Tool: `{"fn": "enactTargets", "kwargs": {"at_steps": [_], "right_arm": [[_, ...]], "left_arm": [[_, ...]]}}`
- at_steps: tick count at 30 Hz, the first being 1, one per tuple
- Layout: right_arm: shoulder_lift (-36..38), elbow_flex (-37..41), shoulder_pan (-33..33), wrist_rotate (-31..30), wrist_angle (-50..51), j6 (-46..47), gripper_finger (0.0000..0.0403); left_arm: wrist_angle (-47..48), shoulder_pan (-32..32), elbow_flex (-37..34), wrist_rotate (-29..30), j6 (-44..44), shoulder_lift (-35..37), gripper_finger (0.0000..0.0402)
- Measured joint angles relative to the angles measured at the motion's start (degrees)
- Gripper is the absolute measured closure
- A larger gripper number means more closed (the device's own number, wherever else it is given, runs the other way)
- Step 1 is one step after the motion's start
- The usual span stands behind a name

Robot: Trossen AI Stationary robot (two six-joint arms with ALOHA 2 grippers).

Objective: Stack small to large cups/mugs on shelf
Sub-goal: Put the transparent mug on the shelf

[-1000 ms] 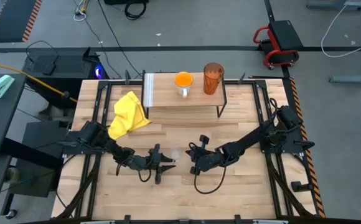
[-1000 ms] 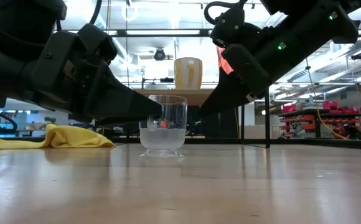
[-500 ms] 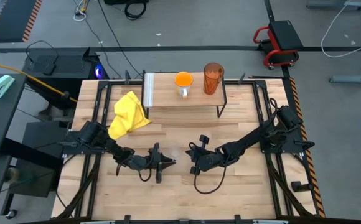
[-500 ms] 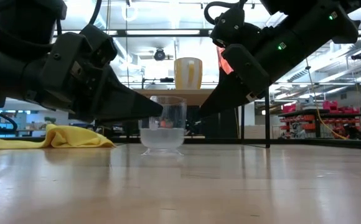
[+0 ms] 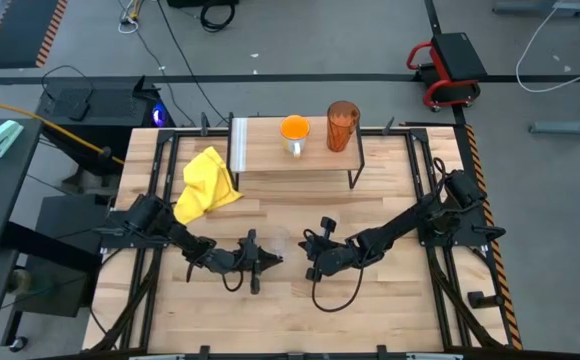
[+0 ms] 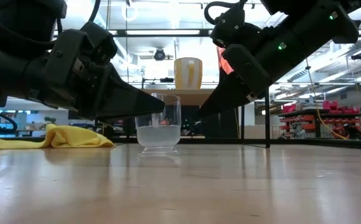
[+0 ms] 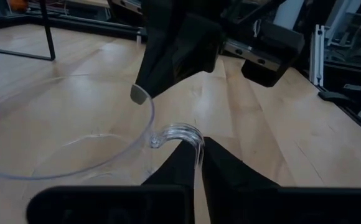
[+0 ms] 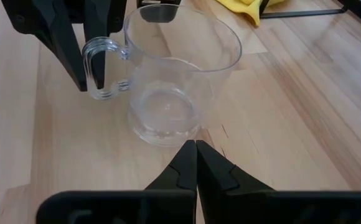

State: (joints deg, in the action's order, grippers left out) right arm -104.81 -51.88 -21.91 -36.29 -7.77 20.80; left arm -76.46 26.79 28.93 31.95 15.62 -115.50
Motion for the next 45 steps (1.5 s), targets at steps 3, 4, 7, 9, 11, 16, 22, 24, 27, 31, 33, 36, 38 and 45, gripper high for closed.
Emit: {"fn": "enactTargets", "kwargs": {"at_steps": [3, 4, 7, 9, 11, 16, 22, 24, 27, 31, 33, 36, 38, 45], "right_arm": [[0.00, -0.02, -0.09, -0.03, 0.46, 0.00, 0.0396], [0.00, -0.01, -0.24, -0.03, 0.81, 0.02, 0.0396], [0.00, 0.00, -0.97, -0.02, 1.42, 0.05, 0.0396], [0.00, 0.00, -1.60, -0.02, 1.80, 0.08, 0.0398], [0.00, 0.00, -2.45, -0.02, 1.95, 0.20, 0.0400], [0.00, 0.00, -4.31, -0.02, 2.03, 0.63, 0.0400], [0.00, 0.00, -5.68, -0.04, 3.27, 1.72, 0.0400], [0.00, 0.00, -5.70, -0.32, 4.27, 2.28, 0.0400], [0.00, 0.00, -5.73, -0.73, 5.65, 3.49, 0.0400], [0.00, 0.00, -6.05, -0.79, 5.86, 3.69, 0.0400], [0.00, 0.00, -6.41, -0.74, 5.88, 3.69, 0.0401], [0.00, 0.00, -6.98, -0.74, 5.95, 3.71, 0.0401], [0.00, 0.00, -7.31, -0.74, 6.03, 4.19, 0.0400], [0.00, 0.00, -7.91, -0.74, 6.33, 4.28, 0.0401]], "left_arm": [[0.02, 0.00, 0.00, -0.06, -0.46, 0.00, 0.0384], [0.06, 0.00, 0.00, -0.05, -0.47, 0.00, 0.0384], [0.30, 0.00, 0.00, -0.16, -1.05, 0.06, 0.0384], [1.25, 0.06, 0.00, -0.20, -1.31, 0.48, 0.0384], [3.23, 0.07, -0.02, -0.26, -1.29, 1.59, 0.0384], [11.34, 0.07, -0.11, -0.27, -1.66, 7.83, 0.0384], [23.64, -0.80, -0.11, -0.21, -5.96, 20.49, 0.0384], [28.11, -1.63, -0.09, -0.20, -7.09, 25.04, 0.0384], [35.20, -3.61, -0.09, -0.18, -7.38, 31.58, 0.0384], [44.36, -7.04, -0.09, -0.06, -9.30, 39.73, 0.0384], [47.00, -8.98, -0.09, -0.99, -11.09, 43.04, 0.0384], [49.39, -12.42, -0.09, -6.20, -13.80, 47.56, 0.0384], [50.74, -15.17, -0.10, -9.68, -14.79, 49.87, 0.0384], [55.14, -26.48, -0.09, -19.54, -16.63, 55.83, 0.0384]]}}
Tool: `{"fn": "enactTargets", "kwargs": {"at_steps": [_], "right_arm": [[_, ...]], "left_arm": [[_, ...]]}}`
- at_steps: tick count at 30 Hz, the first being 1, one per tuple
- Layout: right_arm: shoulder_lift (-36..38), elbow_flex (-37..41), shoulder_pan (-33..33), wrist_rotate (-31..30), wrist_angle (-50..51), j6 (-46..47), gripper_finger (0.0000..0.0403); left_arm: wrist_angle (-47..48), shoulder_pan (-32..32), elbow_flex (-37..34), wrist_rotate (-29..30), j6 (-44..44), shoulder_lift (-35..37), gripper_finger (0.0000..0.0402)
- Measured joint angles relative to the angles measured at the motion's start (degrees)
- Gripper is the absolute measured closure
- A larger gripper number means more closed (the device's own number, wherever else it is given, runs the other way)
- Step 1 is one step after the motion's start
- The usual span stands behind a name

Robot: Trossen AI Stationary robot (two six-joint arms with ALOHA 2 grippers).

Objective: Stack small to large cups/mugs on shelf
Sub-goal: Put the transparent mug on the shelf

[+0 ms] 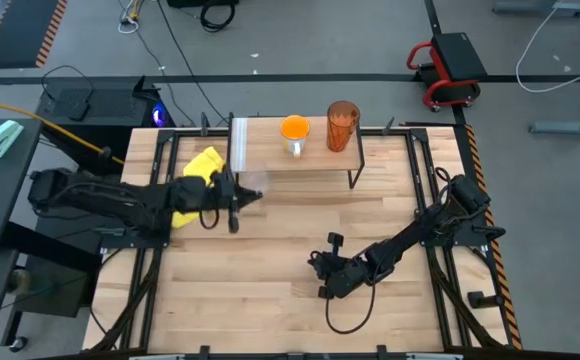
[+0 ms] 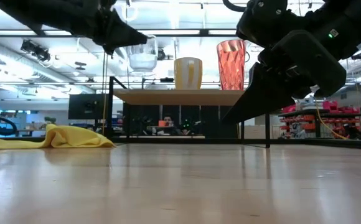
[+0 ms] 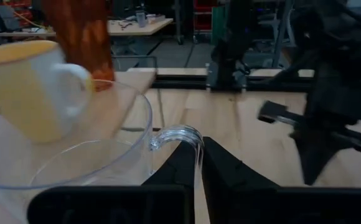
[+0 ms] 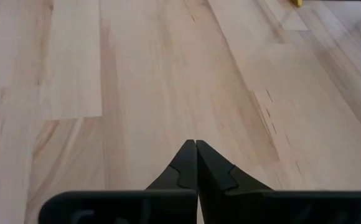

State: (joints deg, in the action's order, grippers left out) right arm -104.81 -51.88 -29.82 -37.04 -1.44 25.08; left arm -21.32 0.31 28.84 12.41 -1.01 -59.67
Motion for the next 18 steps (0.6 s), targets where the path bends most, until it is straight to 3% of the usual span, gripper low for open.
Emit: {"fn": "enactTargets", "kwargs": {"at_steps": [11, 18], "right_arm": [[0.00, 0.00, 0.02, 0.00, 0.60, 0.04, 0.0401], [0.00, 0.00, 0.19, 0.01, 0.59, -0.11, 0.0401]], "left_arm": [[1.20, -18.73, 0.00, -17.24, -1.23, 1.30, 0.0385], [3.14, -27.21, 2.33, -26.15, -3.17, 0.84, 0.0385]]}}
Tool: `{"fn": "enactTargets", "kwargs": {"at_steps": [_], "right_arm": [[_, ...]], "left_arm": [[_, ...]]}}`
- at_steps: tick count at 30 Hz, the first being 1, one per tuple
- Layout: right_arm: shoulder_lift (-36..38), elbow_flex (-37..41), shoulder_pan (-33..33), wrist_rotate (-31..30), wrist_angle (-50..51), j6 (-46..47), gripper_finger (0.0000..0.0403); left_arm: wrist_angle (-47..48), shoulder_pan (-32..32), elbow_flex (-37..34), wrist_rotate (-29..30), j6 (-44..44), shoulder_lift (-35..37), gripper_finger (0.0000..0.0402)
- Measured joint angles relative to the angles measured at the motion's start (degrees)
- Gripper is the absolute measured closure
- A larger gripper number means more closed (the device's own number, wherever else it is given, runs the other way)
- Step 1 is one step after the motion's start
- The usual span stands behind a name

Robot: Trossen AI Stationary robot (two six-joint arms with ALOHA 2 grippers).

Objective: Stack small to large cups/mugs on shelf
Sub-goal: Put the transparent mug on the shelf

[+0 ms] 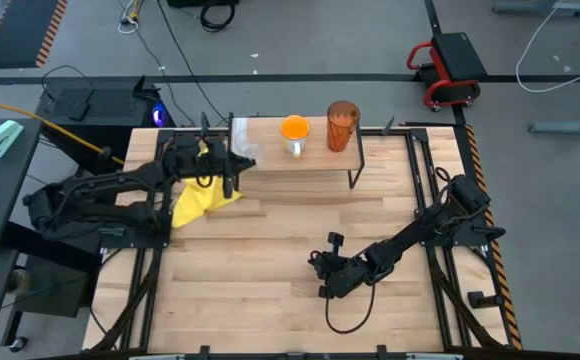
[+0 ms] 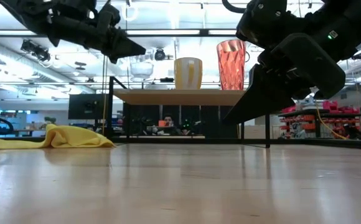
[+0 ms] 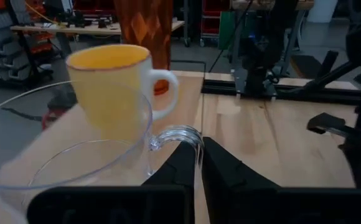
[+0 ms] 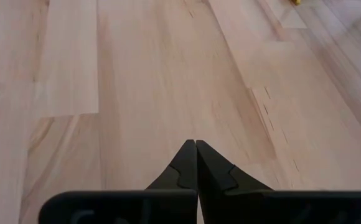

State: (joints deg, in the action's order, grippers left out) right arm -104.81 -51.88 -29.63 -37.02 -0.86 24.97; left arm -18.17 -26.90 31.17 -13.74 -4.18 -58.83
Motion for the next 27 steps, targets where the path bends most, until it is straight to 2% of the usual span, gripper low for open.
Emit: {"fn": "enactTargets", "kwargs": {"at_steps": [7, 15, 25, 27], "right_arm": [[0.00, 0.00, 1.54, -0.01, 0.52, -0.64, 0.0401], [-0.02, 0.00, 3.04, 0.01, 1.35, -1.55, 0.0401], [-0.02, 0.00, 3.04, 0.03, 1.41, -2.05, 0.0402], [-0.02, 0.00, 3.04, 0.03, 1.43, -2.05, 0.0402]], "left_arm": [[3.54, -3.90, 5.78, -5.17, -2.56, -5.40, 0.0385], [6.04, -7.71, 9.40, -6.97, -4.13, -13.38, 0.0385], [5.51, -9.06, 9.56, -7.64, -4.00, -13.99, 0.0384], [5.57, -9.04, 9.56, -7.64, -3.91, -13.99, 0.0373]]}}
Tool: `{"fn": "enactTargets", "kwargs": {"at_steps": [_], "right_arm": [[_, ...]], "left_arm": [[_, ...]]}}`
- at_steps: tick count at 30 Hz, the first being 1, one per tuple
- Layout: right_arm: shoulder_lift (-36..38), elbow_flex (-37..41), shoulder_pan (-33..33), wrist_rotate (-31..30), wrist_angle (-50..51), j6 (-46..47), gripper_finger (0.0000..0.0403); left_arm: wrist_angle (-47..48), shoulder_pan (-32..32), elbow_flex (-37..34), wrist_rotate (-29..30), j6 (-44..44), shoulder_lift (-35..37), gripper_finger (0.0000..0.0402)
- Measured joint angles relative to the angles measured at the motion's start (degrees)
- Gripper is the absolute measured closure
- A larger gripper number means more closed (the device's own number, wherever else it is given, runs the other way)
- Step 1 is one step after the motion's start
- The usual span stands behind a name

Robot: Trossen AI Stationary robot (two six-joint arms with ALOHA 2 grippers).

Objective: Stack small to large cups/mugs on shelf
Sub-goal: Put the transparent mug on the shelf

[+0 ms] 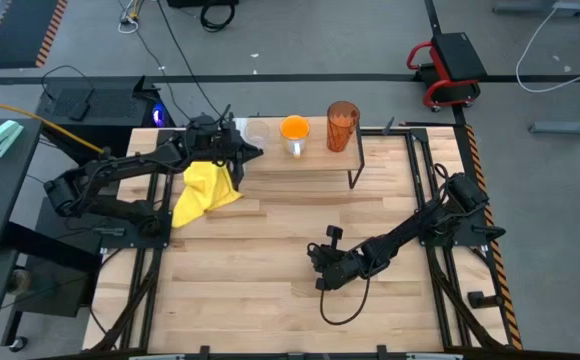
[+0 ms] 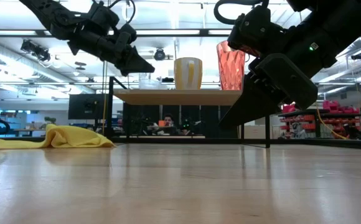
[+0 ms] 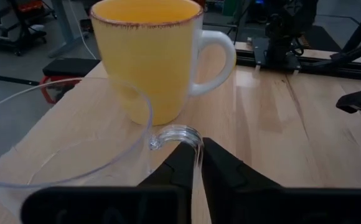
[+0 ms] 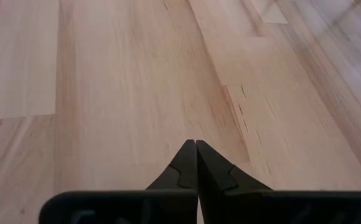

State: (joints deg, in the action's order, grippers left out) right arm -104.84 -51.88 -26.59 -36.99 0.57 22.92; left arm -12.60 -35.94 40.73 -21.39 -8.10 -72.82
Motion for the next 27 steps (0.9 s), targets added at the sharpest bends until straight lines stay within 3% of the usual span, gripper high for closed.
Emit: {"fn": "enactTargets", "kwargs": {"at_steps": [5, 15, 27], "right_arm": [[0.00, 0.00, 0.00, 0.00, 0.01, 0.00, 0.0402], [0.00, 0.00, 0.00, 0.02, 0.03, 0.00, 0.0401], [0.00, 0.00, -0.07, 0.04, 0.14, 0.87, 0.0401]], "left_arm": [[0.47, -0.02, -0.04, 0.11, 1.25, -0.35, 0.0347], [0.17, 0.00, -0.04, 0.22, 1.38, -0.35, 0.0359], [1.91, 0.00, -0.04, 0.36, 1.48, -0.31, 0.0338]]}}
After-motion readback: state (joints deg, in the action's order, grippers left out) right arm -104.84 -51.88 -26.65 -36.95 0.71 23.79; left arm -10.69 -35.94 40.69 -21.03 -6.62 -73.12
